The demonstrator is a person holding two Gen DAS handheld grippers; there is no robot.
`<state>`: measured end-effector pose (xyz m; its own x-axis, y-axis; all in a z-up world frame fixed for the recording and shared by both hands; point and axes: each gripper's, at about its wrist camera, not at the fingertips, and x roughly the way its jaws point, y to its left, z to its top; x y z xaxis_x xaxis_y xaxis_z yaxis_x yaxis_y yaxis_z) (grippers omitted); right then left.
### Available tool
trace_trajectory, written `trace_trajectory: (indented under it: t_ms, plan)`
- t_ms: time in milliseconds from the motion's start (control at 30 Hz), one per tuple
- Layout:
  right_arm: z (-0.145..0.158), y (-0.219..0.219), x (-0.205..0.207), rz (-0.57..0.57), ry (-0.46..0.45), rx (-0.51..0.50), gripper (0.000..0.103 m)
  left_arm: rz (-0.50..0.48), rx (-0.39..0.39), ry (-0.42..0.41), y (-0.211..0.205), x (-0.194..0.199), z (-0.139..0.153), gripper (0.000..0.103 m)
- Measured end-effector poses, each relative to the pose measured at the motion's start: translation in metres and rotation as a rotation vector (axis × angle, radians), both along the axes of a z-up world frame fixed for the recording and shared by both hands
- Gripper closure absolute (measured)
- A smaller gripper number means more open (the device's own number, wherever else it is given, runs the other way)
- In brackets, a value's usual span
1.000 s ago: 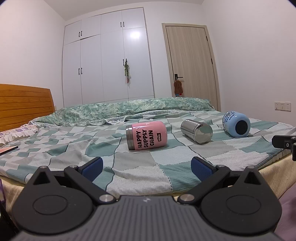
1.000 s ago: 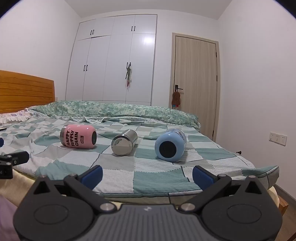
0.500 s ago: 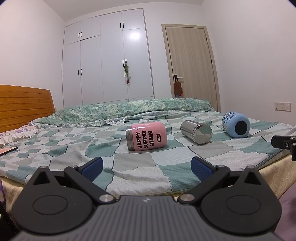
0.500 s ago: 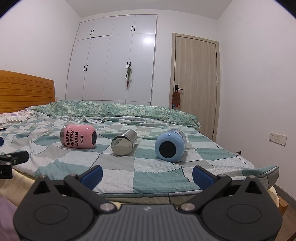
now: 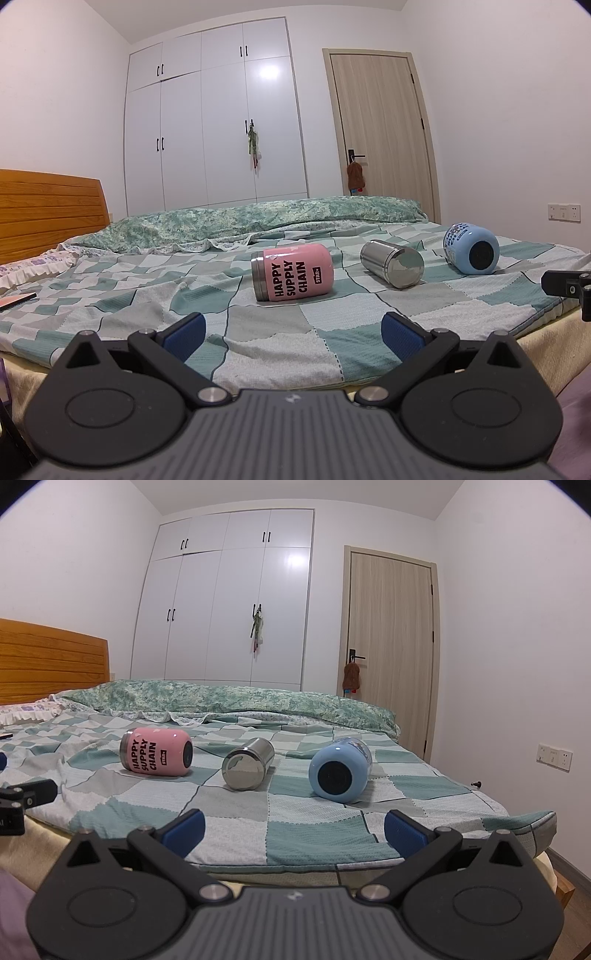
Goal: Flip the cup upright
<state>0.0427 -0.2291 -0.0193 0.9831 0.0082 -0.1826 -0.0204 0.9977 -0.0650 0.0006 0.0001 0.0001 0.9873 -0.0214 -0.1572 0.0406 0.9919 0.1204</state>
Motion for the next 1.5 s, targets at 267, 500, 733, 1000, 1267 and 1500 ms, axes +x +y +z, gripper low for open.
trace_trajectory:
  t_ms: [267,500,733,1000,1267,1500]
  plan:
    - [0.0000,-0.0003,0.0002,0.000,0.000,-0.001,0.000,-0.001,0.000,-0.003,0.0000,-0.0009,0.0016,0.000]
    - [-0.0002,-0.0001,0.0002,0.000,0.000,-0.001,0.000,0.000,0.000,-0.003,-0.0002,-0.0010,0.0021,0.000]
    - [-0.0003,-0.0003,0.0006,0.000,0.000,-0.001,0.000,0.000,0.000,-0.004,-0.0001,-0.0011,0.0027,0.000]
    - [-0.0004,-0.0002,0.0010,0.000,0.000,-0.001,0.000,0.001,0.000,-0.007,0.0002,-0.0013,0.0035,0.000]
    - [-0.0015,-0.0001,0.0020,0.000,0.001,-0.003,0.000,0.001,0.001,-0.008,0.0005,-0.0017,0.0035,0.000]
    - [0.0028,0.0033,0.0052,-0.010,0.046,-0.021,0.000,-0.042,-0.020,0.018,0.0011,0.0012,0.0094,0.000]
